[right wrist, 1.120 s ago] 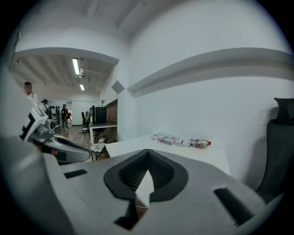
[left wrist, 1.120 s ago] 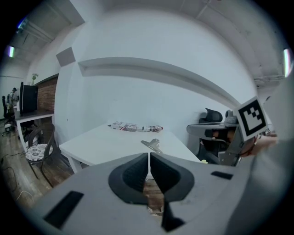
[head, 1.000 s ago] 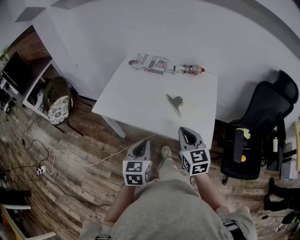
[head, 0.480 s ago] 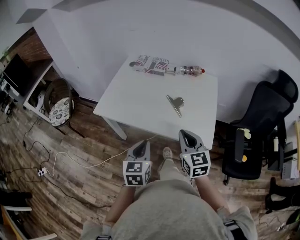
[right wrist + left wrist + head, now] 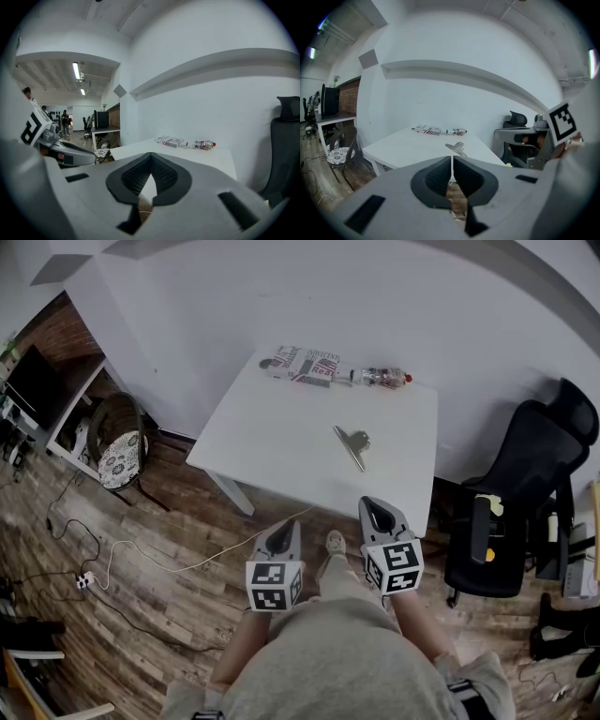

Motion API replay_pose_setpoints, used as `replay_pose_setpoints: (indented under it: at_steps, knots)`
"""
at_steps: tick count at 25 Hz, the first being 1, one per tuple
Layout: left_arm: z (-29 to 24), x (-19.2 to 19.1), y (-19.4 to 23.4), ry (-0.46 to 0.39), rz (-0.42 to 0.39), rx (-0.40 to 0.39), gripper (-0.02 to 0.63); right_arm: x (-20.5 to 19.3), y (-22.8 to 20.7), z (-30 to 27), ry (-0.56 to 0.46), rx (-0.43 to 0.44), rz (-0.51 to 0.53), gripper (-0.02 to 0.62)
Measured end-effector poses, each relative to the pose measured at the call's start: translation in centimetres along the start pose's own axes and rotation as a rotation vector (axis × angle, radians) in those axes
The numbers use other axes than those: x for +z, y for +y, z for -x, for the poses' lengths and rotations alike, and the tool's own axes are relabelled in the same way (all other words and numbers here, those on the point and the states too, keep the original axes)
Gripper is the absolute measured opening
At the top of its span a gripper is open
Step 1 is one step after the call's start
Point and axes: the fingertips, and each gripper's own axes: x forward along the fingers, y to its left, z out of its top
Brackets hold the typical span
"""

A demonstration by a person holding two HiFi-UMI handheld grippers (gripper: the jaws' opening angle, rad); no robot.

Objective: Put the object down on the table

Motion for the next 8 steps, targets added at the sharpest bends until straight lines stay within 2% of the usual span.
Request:
replay_pose_setpoints:
  at_steps: [8]
  knots:
    - [0.09, -0.13, 0.24, 0.002, 0.003, 0.008, 0.015, 0.15, 0.27, -0.16, -0.006, 0.012, 0.002, 0.002]
